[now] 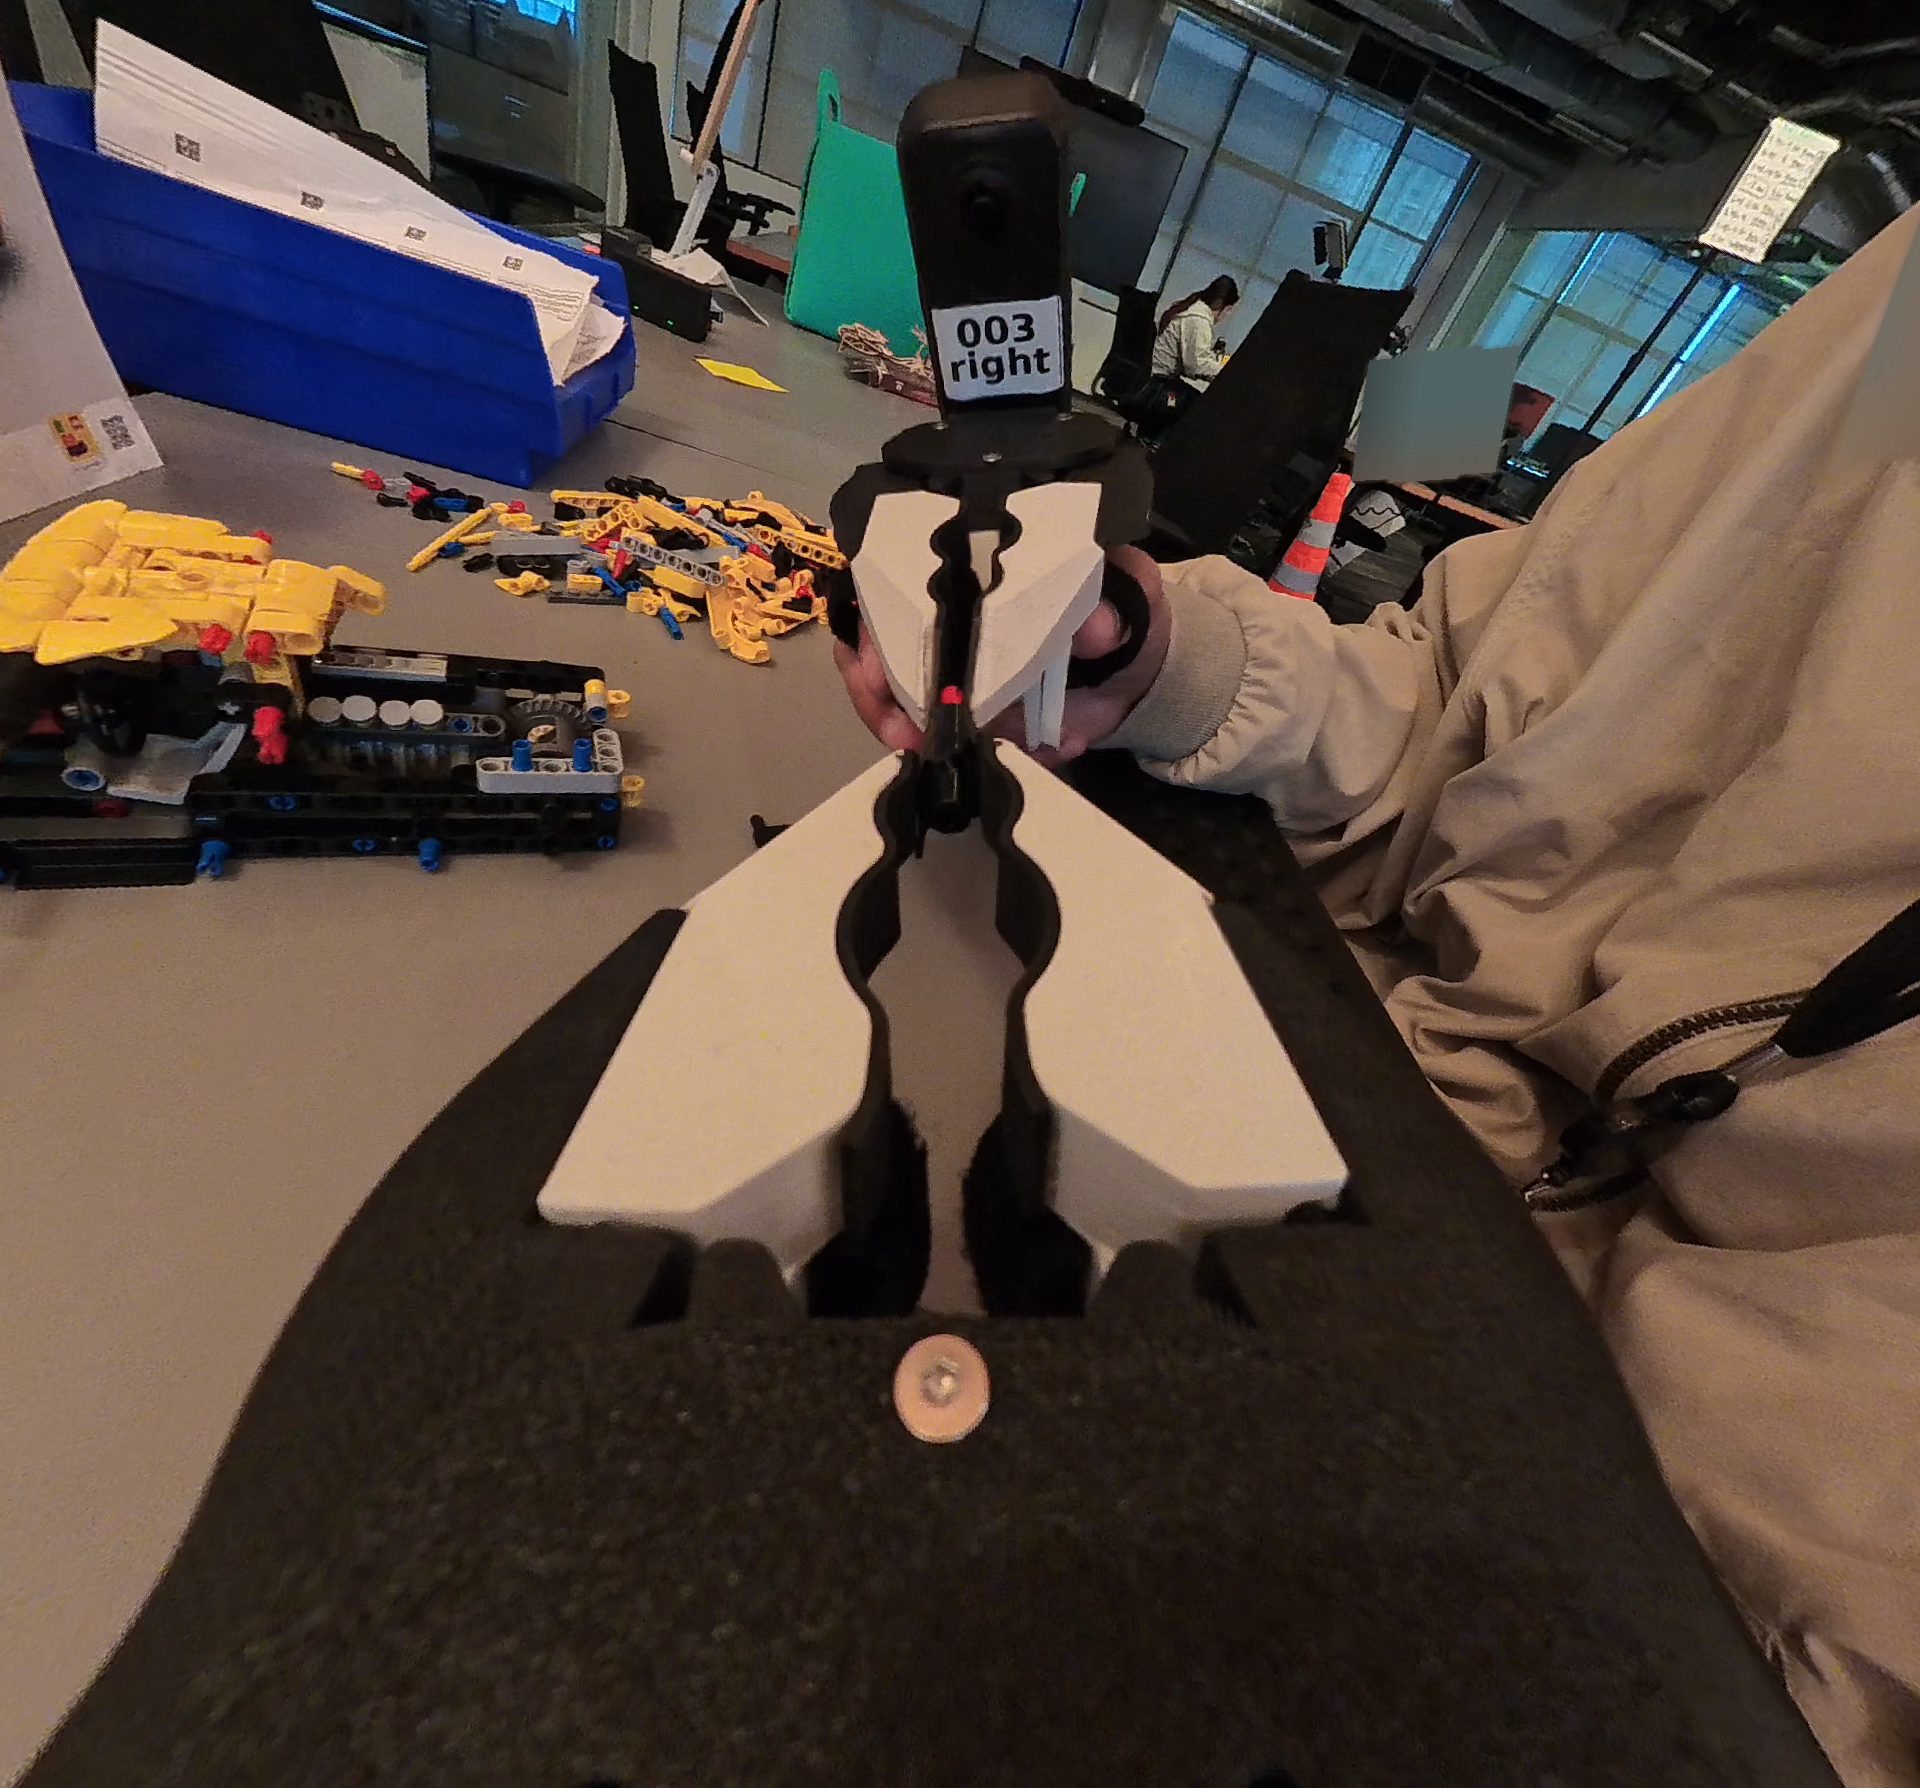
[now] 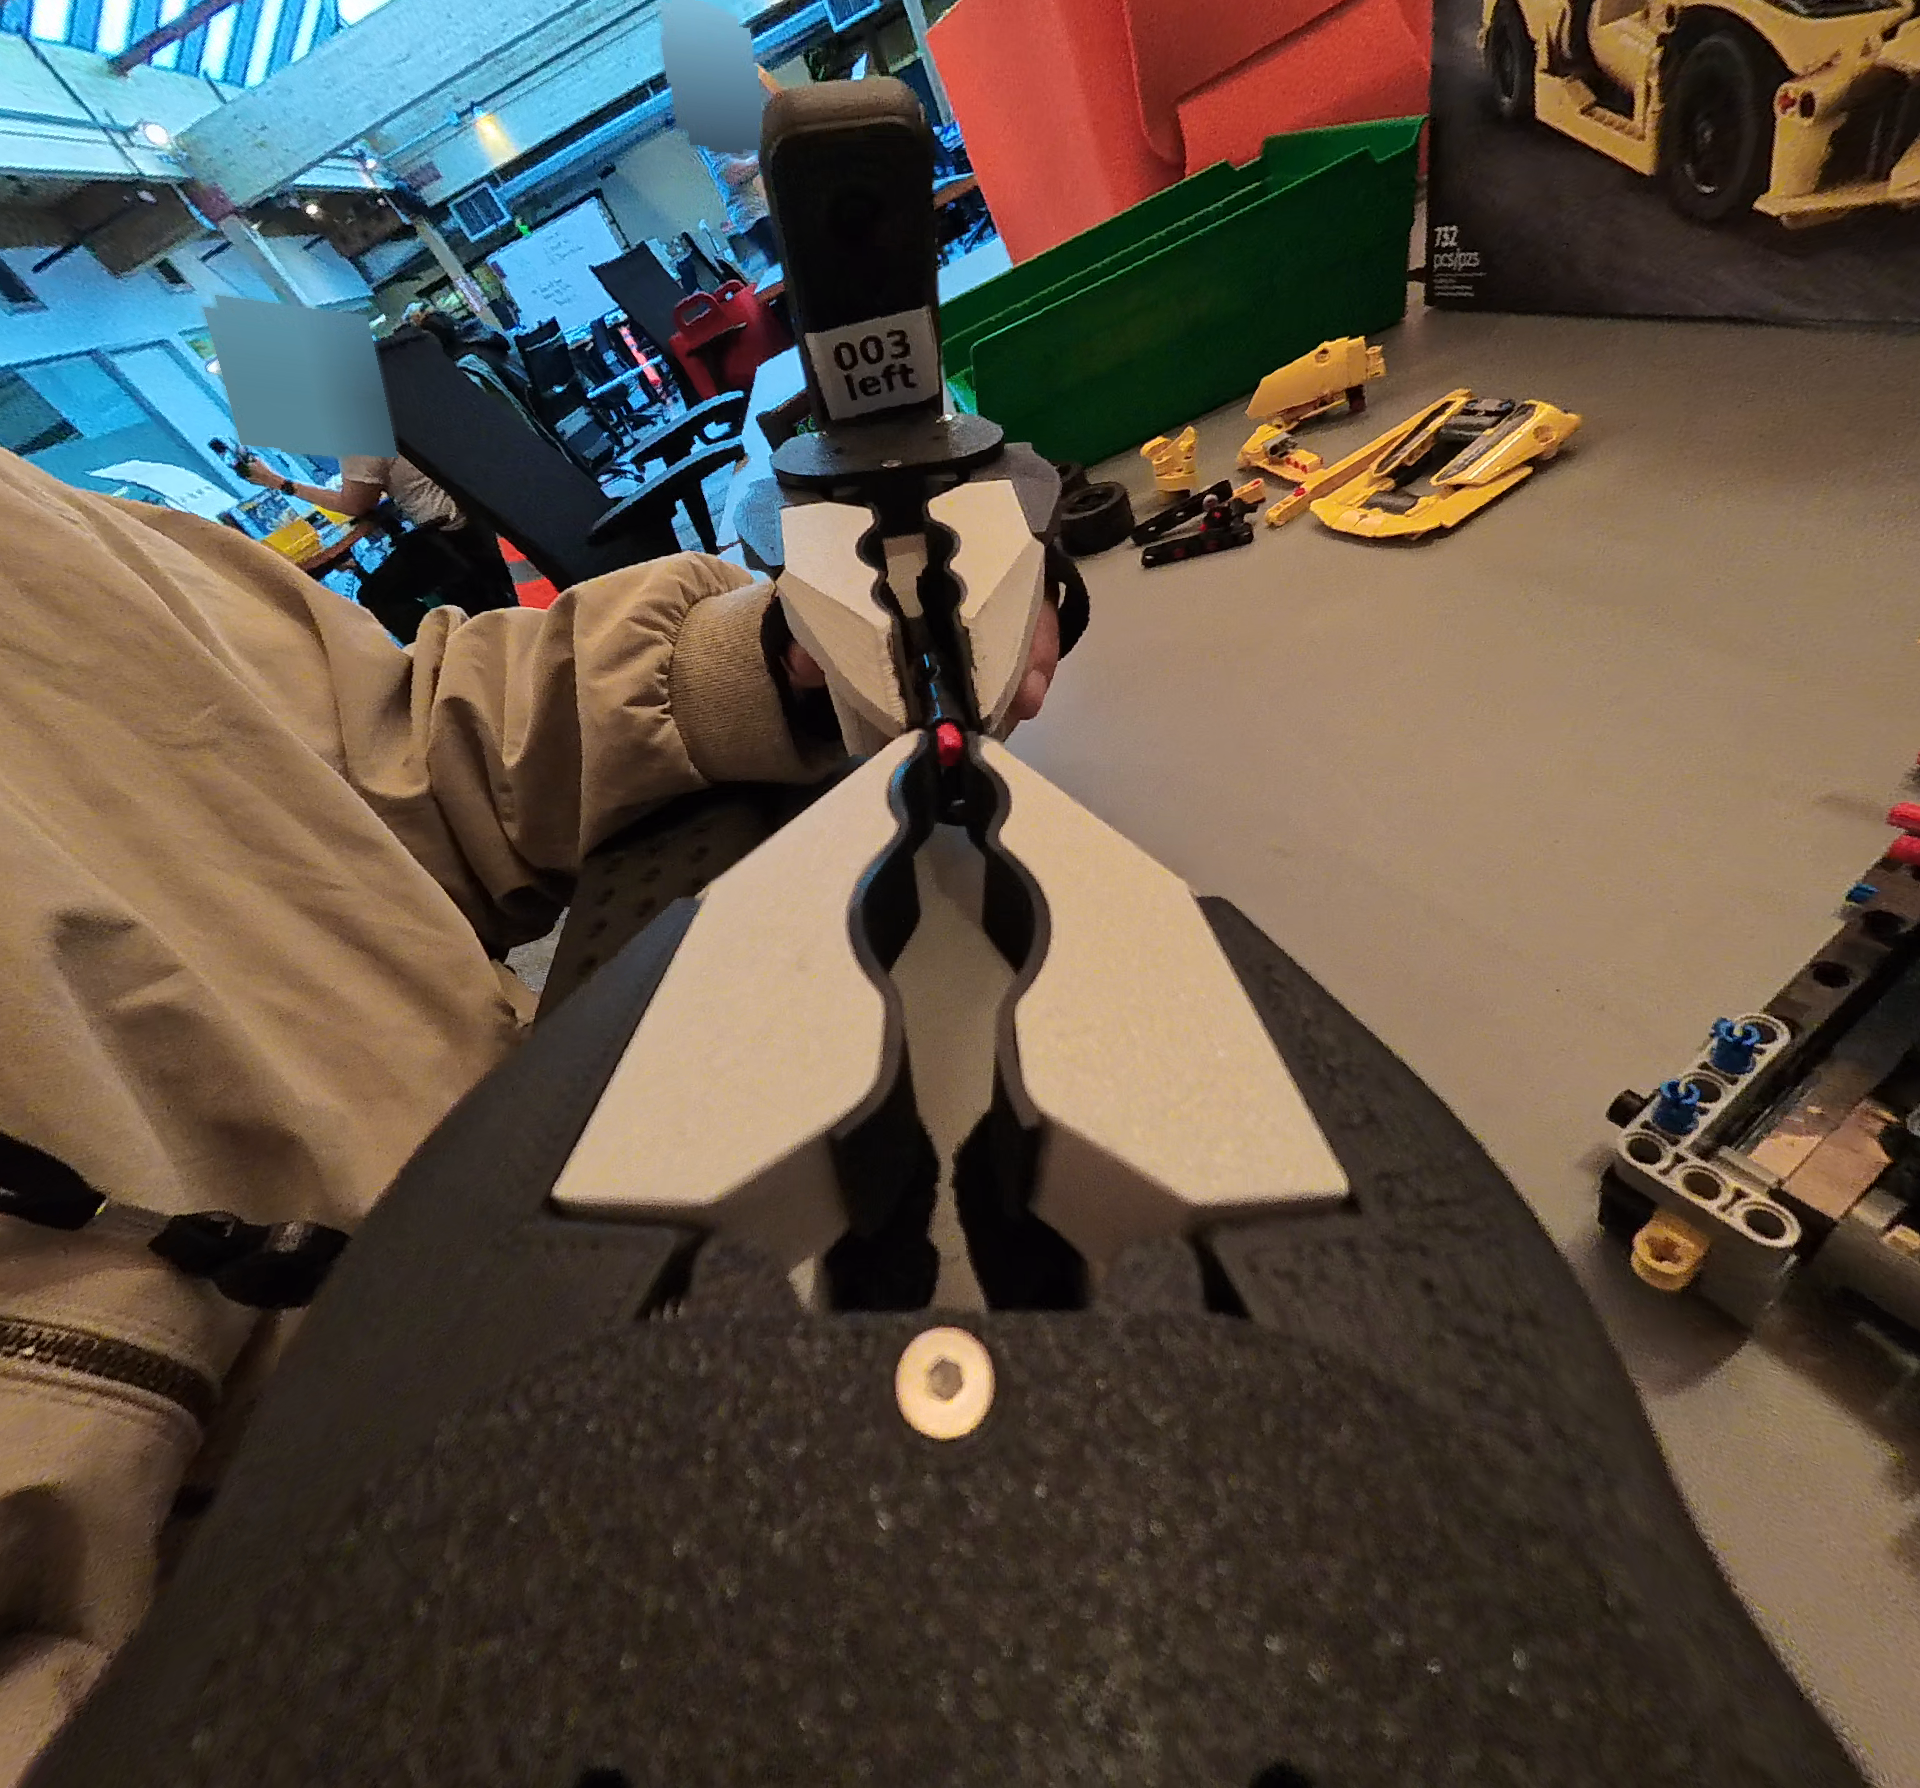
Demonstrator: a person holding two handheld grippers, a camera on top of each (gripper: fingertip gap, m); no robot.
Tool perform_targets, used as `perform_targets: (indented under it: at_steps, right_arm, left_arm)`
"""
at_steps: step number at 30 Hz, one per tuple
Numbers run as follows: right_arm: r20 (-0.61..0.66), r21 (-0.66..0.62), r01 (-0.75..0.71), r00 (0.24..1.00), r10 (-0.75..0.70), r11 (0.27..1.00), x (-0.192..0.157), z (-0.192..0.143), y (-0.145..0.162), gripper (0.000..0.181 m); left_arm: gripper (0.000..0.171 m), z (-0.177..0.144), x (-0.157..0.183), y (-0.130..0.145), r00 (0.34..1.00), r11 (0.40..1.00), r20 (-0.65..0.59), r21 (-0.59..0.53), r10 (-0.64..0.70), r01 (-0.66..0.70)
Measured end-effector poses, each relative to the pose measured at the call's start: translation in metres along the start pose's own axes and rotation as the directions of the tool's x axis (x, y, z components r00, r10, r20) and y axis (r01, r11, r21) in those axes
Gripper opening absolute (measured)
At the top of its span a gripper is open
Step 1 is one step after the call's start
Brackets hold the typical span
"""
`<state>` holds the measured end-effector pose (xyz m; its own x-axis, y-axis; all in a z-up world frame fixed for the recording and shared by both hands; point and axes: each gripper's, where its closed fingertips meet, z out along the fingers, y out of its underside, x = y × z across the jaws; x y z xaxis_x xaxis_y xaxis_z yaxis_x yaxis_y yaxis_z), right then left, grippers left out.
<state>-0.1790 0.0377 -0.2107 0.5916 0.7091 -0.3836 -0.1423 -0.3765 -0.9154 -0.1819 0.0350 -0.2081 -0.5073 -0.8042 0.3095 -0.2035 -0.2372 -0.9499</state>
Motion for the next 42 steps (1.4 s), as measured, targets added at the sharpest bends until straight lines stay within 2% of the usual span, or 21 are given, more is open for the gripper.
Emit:
perform_targets:
  at_steps: [2, 5, 8, 14, 17, 18, 20, 22, 25, 28, 32, 36, 42]
  right_arm:
    - [0.019, 0.007, -0.005, 1.0, 0.005, 1.0, -0.003, 0.0, -0.001, 0.003]
    - [0.009, 0.015, 0.009, 1.0, -0.009, 1.0, -0.003, 0.004, 0.0, 0.024]
    - [0.043, -0.02, -0.01, 0.999, 0.01, 1.0, -0.008, 0.008, 0.006, 0.014]
    - [0.107, -0.018, -0.045, 0.993, 0.047, 0.999, -0.013, 0.003, 0.004, 0.012]
    - [0.119, -0.048, -0.067, 0.99, 0.073, 0.997, -0.013, 0.001, 0.01, 0.012]
    - [0.123, -0.028, -0.087, 0.988, 0.09, 0.996, -0.01, -0.006, 0.006, 0.012]
    - [0.097, 0.12, -0.143, 0.987, 0.132, 0.982, 0.008, -0.041, -0.018, 0.012]
    - [0.063, 0.139, -0.139, 0.989, 0.132, 0.981, 0.019, -0.058, -0.02, 0.012]
    - [0.096, 0.171, -0.148, 0.986, 0.133, 0.974, 0.018, -0.06, -0.03, 0.012]
    - [0.12, 0.218, -0.17, 0.982, 0.146, 0.961, 0.02, -0.063, -0.038, 0.012]
    - [0.045, 0.217, -0.17, 0.985, 0.164, 0.961, 0.03, -0.056, -0.029, 0.012]
    - [0.038, 0.206, -0.15, 0.989, 0.145, 0.967, 0.026, -0.052, -0.025, 0.012]
    - [0.067, 0.189, -0.121, 0.992, 0.111, 0.974, 0.018, -0.047, -0.026, 0.013]
  left_arm:
    - [0.009, -0.001, 0.002, -0.001, 1.0, 1.0, -0.016, -0.001, -0.003, 0.003]
    - [0.009, -0.001, 0.004, -0.002, 1.0, 1.0, -0.012, 0.009, 0.027, -0.027]
    - [0.008, 0.001, 0.005, -0.001, 0.999, 0.999, -0.025, 0.008, 0.032, -0.032]
    - [0.007, 0.002, 0.011, 0.001, 0.983, 0.983, -0.014, -0.025, 0.183, -0.184]
    - [0.007, 0.0, 0.01, 0.007, 0.977, 0.975, -0.002, -0.068, 0.212, -0.212]
    - [0.007, -0.007, 0.005, 0.005, 0.978, 0.977, 0.02, -0.06, 0.207, -0.206]
    - [0.007, -0.038, -0.012, -0.015, 0.981, 0.984, 0.1, 0.047, 0.164, -0.17]
    - [0.007, -0.053, -0.017, -0.032, 0.982, 0.98, 0.128, 0.125, 0.139, -0.155]
    - [0.007, -0.035, -0.021, -0.022, 0.965, 0.981, 0.189, 0.041, 0.18, -0.19]
    - [0.007, -0.02, -0.022, -0.013, 0.969, 0.987, 0.195, 0.021, 0.15, -0.157]
    - [0.007, -0.013, -0.025, -0.016, 0.972, 0.991, 0.2, 0.037, 0.12, -0.13]
    - [0.007, -0.017, -0.027, -0.015, 0.976, 0.993, 0.196, 0.053, 0.094, -0.106]
    - [0.007, -0.016, -0.02, -0.016, 0.973, 0.988, 0.187, 0.057, 0.132, -0.145]
